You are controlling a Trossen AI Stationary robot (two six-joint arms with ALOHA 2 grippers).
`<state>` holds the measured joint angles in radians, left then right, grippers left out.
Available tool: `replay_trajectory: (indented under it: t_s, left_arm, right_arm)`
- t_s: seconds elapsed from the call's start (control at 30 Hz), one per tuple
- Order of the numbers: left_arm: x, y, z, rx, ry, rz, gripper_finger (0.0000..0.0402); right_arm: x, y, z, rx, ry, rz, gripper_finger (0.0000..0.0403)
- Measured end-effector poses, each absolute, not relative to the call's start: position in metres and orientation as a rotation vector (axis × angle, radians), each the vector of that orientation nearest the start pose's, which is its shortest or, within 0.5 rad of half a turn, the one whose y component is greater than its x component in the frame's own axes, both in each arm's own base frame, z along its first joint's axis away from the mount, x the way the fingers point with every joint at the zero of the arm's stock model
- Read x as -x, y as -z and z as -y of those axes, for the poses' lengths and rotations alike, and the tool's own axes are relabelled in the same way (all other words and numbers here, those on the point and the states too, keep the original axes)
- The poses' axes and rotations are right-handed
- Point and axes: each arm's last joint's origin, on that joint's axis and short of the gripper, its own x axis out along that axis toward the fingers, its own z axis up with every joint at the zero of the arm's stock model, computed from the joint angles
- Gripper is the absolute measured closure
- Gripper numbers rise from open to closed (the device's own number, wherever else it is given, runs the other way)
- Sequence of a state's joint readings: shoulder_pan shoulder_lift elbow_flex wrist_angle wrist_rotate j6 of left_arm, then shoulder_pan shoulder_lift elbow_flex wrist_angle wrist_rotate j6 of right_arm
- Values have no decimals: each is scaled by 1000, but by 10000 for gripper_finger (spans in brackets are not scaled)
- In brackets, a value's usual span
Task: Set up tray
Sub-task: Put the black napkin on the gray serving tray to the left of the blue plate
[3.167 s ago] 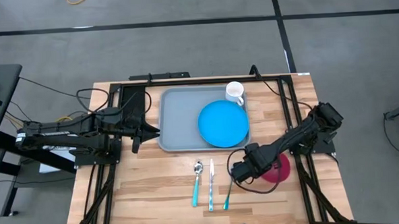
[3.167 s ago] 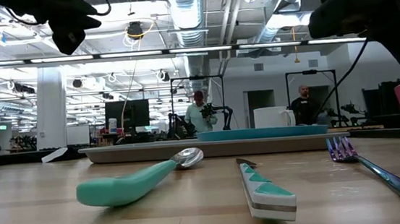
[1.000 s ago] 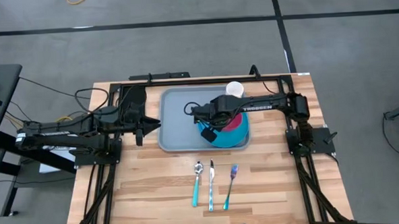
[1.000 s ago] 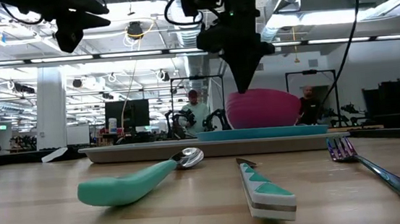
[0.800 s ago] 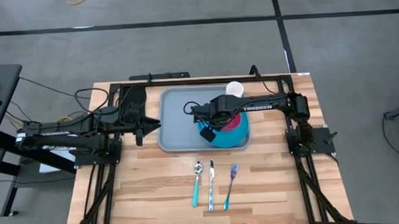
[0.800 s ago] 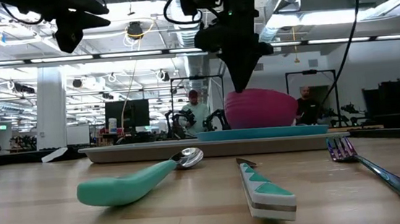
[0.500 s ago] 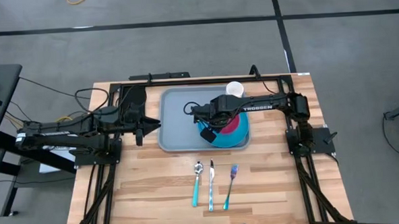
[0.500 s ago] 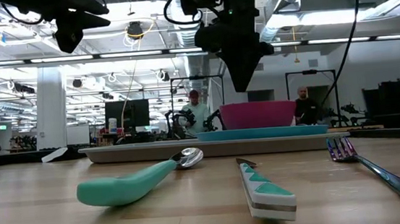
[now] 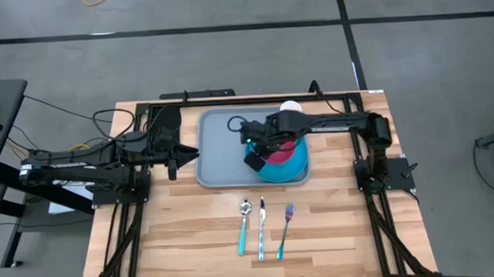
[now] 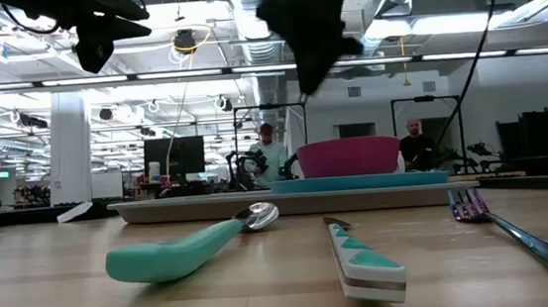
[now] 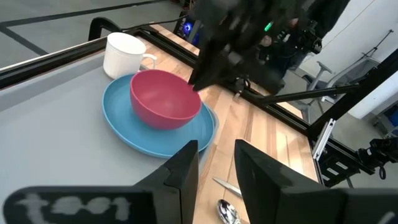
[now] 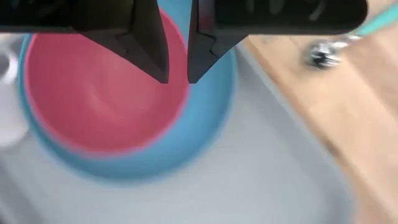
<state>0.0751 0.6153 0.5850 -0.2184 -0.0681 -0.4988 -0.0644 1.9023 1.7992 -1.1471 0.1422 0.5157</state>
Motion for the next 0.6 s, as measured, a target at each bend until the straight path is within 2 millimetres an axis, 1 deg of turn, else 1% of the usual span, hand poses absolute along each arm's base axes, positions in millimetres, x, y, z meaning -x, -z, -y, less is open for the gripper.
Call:
replay_trajectory:
  t_s: [0.17,0.27,0.33,0.43,0.6]
  left_arm:
    - [-144,-285,-13,496,-201,-209,310]
    - [-144,-285,-13,496,-202,-208,310]
    - [-144,-285,-13,496,-200,-201,310]
    - [-144,-285,-13,515,-219,-194,310]
    - [-144,-285,-17,590,-338,-152,310]
  right_arm:
    - [-366,-340,13,-215,336,-1020,351]
    - [-345,-357,5,-182,236,-938,351]
    - [-326,-361,0,-183,205,-888,351]
    - [-291,-362,-5,-197,182,-797,351]
    - [-239,-349,-11,-289,139,-619,351]
